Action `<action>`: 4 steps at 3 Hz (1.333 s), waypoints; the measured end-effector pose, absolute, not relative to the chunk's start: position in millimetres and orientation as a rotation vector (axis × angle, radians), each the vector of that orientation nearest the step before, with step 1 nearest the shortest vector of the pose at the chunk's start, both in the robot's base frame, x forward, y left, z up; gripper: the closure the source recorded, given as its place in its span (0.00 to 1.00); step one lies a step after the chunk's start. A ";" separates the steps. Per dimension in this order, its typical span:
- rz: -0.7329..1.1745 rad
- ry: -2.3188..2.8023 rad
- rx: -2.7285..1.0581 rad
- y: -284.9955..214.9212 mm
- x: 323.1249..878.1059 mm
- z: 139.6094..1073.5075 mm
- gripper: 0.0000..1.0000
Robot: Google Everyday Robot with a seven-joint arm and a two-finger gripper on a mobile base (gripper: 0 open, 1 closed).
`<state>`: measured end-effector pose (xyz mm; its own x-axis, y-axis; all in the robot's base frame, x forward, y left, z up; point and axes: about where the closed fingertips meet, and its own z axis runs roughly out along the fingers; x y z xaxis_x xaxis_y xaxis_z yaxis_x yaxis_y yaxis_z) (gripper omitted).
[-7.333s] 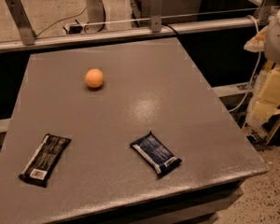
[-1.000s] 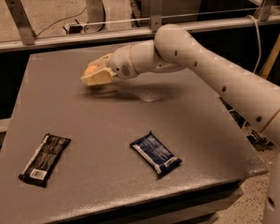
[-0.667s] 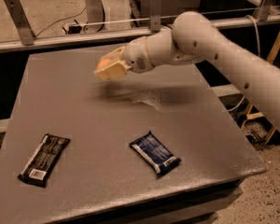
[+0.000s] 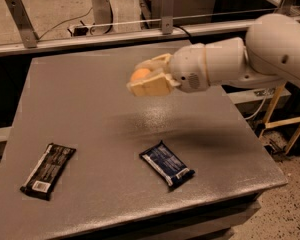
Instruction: Move orange near rxbar blueberry
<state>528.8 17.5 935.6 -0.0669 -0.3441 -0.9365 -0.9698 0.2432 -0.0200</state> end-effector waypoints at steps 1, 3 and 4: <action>0.796 1.622 -1.193 -25.3 522.8 933.8 1.00; 0.863 1.600 -1.220 -34.4 488.0 919.6 1.00; 0.930 1.583 -1.258 -24.7 462.5 896.0 1.00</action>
Offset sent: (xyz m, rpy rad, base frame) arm -0.0061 -0.0429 -0.0018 -0.0009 -0.0066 -0.0755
